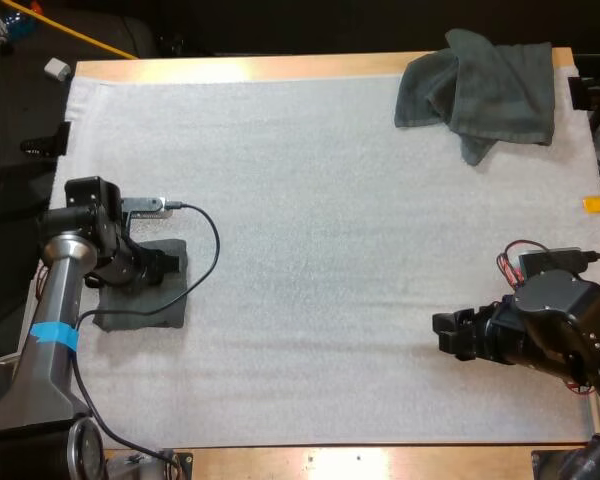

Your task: Pick towel from pile, fold and stack

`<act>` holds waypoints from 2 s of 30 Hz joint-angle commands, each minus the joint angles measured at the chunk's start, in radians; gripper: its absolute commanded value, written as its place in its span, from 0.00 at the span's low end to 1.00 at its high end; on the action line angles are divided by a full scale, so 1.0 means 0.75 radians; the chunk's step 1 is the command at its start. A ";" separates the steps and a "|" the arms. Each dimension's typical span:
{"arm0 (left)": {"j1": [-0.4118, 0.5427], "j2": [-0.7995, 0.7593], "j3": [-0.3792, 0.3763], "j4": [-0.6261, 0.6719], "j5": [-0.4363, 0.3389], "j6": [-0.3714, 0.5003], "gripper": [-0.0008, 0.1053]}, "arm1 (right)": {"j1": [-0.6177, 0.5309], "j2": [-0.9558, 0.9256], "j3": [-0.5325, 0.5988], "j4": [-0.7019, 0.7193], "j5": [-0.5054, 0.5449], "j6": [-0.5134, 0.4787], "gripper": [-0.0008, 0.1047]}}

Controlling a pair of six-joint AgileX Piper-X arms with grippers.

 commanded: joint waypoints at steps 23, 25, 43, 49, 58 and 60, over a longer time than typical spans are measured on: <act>-0.002 0.142 -0.001 -0.027 0.031 -0.036 0.59 | -0.003 -0.004 -0.007 -0.010 -0.030 -0.007 0.60; 0.000 0.109 -0.052 -0.019 0.034 -0.037 0.59 | -0.003 -0.004 -0.008 -0.010 -0.032 -0.007 0.60; -0.012 -0.308 -0.153 -0.013 0.231 -0.079 0.59 | 0.004 -0.004 -0.001 -0.173 0.010 -0.054 0.60; -0.068 -0.431 -0.152 0.015 0.260 -0.086 0.59 | -0.030 0.051 -0.004 -0.253 0.071 -0.136 0.60; -0.149 -0.558 -0.152 0.070 0.259 -0.081 0.59 | -0.376 0.157 0.003 -0.262 0.018 -0.304 0.60; -0.168 -0.574 -0.150 0.079 0.261 -0.079 0.59 | -0.473 0.164 0.004 -0.249 0.005 -0.339 0.60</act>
